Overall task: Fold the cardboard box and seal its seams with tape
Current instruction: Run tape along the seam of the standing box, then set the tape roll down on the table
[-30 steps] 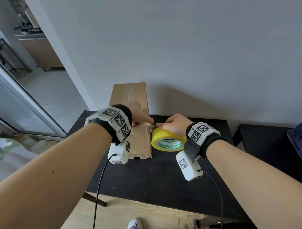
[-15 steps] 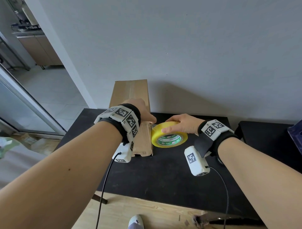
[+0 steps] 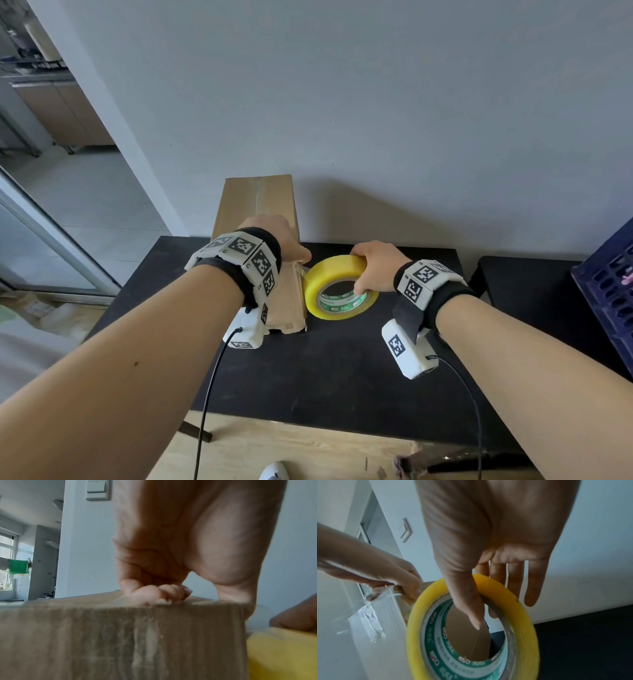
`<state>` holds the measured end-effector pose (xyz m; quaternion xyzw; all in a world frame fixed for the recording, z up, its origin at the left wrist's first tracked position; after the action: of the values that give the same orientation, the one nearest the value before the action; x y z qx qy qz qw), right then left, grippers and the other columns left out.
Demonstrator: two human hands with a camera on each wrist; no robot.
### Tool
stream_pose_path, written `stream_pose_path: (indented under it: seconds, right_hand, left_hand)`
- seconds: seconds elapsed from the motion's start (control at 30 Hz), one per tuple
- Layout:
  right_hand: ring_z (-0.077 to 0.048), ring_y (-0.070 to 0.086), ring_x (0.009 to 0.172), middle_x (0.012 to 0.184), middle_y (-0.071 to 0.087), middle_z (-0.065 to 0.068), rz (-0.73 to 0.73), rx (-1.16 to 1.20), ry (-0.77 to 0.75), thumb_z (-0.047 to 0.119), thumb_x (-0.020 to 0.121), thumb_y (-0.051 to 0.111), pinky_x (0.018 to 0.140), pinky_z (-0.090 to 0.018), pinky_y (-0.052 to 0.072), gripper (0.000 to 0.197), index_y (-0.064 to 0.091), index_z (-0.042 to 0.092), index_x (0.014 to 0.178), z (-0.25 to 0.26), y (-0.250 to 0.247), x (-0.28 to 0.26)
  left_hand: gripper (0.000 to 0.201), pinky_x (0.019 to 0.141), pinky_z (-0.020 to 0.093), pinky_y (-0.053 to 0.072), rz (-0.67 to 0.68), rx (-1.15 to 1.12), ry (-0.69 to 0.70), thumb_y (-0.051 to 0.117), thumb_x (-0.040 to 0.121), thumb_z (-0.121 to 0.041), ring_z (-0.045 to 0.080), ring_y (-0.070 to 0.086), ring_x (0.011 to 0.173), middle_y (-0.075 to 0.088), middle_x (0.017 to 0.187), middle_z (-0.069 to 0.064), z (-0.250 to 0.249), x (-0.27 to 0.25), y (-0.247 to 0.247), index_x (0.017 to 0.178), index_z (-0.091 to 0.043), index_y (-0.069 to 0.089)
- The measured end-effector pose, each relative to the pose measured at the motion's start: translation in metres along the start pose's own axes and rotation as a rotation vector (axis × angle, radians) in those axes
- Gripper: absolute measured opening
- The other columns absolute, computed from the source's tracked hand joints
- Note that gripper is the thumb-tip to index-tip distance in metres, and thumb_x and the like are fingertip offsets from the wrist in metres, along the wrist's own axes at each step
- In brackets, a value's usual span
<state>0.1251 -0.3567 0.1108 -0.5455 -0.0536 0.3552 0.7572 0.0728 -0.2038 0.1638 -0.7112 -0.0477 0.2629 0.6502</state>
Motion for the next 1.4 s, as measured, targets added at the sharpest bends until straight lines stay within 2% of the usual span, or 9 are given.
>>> stream_pose_path:
  seconds: [0.2, 0.4, 0.53, 0.67, 0.77, 1.0, 1.1, 1.23, 1.4]
  right_hand:
    - [-0.018, 0.049, 0.092, 0.115, 0.056, 0.000, -0.138, 0.022, 0.003, 0.011, 0.070, 0.071, 0.081, -0.032, 0.048, 0.053, 0.054, 0.021, 0.119, 0.003, -0.024, -0.014]
    - [-0.021, 0.056, 0.101, 0.114, 0.061, 0.001, -0.256, 0.018, -0.017, 0.010, 0.071, 0.073, 0.081, -0.031, 0.049, 0.048, 0.058, 0.026, 0.114, 0.009, -0.041, -0.026]
    - [-0.022, 0.055, 0.108, 0.118, 0.058, 0.000, -0.308, -0.003, -0.083, 0.008, 0.072, 0.072, 0.085, -0.030, 0.044, 0.048, 0.061, 0.026, 0.115, 0.025, -0.053, -0.029]
    - [-0.023, 0.054, 0.109, 0.117, 0.058, -0.002, -0.339, -0.012, -0.126, 0.006, 0.071, 0.071, 0.091, -0.033, 0.046, 0.048, 0.064, 0.027, 0.114, 0.036, -0.064, -0.032]
    - [-0.023, 0.056, 0.109, 0.118, 0.061, -0.001, -0.370, -0.008, -0.145, 0.006, 0.072, 0.071, 0.088, -0.028, 0.044, 0.046, 0.064, 0.025, 0.114, 0.039, -0.069, -0.034]
    - [-0.019, 0.057, 0.112, 0.123, 0.062, 0.002, -0.398, 0.022, -0.168, 0.007, 0.071, 0.075, 0.085, -0.023, 0.041, 0.058, 0.055, 0.024, 0.123, 0.038, -0.073, -0.030]
    - [-0.018, 0.057, 0.113, 0.125, 0.060, 0.001, -0.369, 0.125, -0.167, 0.015, 0.071, 0.079, 0.094, -0.028, 0.045, 0.066, 0.051, 0.026, 0.130, 0.026, -0.081, -0.029]
    - [-0.016, 0.056, 0.115, 0.126, 0.060, 0.000, -0.408, 0.268, -0.050, 0.017, 0.078, 0.072, 0.095, -0.025, 0.041, 0.057, 0.053, 0.023, 0.130, -0.026, -0.086, -0.031]
    - [-0.023, 0.061, 0.102, 0.106, 0.068, -0.003, -0.323, 0.220, 0.349, 0.014, 0.083, 0.061, 0.086, -0.026, 0.045, 0.022, 0.069, 0.020, 0.103, -0.119, -0.036, -0.030]
  left_hand:
    - [0.038, 0.063, 0.029, 0.042, -0.013, -0.045, -0.001, 0.060, 0.078, -0.051, 0.022, 0.054, 0.075, 0.052, 0.070, 0.001, 0.003, -0.004, 0.000, 0.073, -0.015, 0.051]
    - [0.050, 0.064, 0.028, 0.047, 0.052, -0.444, 0.094, 0.061, 0.080, -0.058, 0.020, 0.053, 0.056, 0.056, 0.060, 0.004, 0.017, -0.008, -0.007, 0.067, -0.011, 0.051]
    - [0.030, 0.069, 0.027, 0.045, -0.313, -0.366, 0.265, 0.063, 0.082, -0.048, 0.013, 0.057, 0.076, 0.057, 0.073, -0.009, 0.007, -0.024, -0.049, 0.076, -0.019, 0.062]
    - [0.037, 0.092, 0.027, 0.047, -0.151, -0.373, 0.419, 0.067, 0.082, -0.043, 0.008, 0.058, 0.099, 0.066, 0.107, -0.006, -0.021, -0.028, -0.045, 0.108, -0.018, 0.068]
    - [0.048, 0.096, 0.027, 0.046, -0.088, -0.281, 0.448, 0.071, 0.078, -0.042, 0.011, 0.058, 0.108, 0.064, 0.117, -0.004, -0.036, -0.028, -0.040, 0.118, -0.017, 0.064]
    - [0.037, 0.081, 0.029, 0.052, -0.116, -0.221, 0.431, 0.075, 0.070, -0.045, 0.013, 0.063, 0.092, 0.069, 0.097, -0.006, -0.048, -0.019, -0.034, 0.099, -0.023, 0.071]
    - [0.034, 0.070, 0.025, 0.049, -0.165, -0.272, 0.402, 0.073, 0.072, -0.045, 0.014, 0.062, 0.085, 0.067, 0.088, -0.005, -0.043, -0.012, -0.034, 0.096, -0.021, 0.072]
    - [0.035, 0.066, 0.027, 0.048, -0.171, -0.388, 0.353, 0.075, 0.069, -0.048, 0.015, 0.063, 0.079, 0.069, 0.080, -0.002, -0.032, 0.002, -0.029, 0.089, -0.020, 0.074]
    - [0.029, 0.069, 0.028, 0.049, -0.140, -0.523, 0.340, 0.077, 0.069, -0.046, 0.011, 0.061, 0.072, 0.068, 0.073, -0.003, -0.032, 0.007, -0.024, 0.083, -0.021, 0.075]
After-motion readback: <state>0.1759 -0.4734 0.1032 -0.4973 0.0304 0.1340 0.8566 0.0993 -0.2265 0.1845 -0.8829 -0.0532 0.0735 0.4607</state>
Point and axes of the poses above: each hand's wrist, its own x-axis towards the middle knuckle, its own y-axis out of the palm, z = x × y, the point moved 8 cm from there along x, towards the middle knuckle
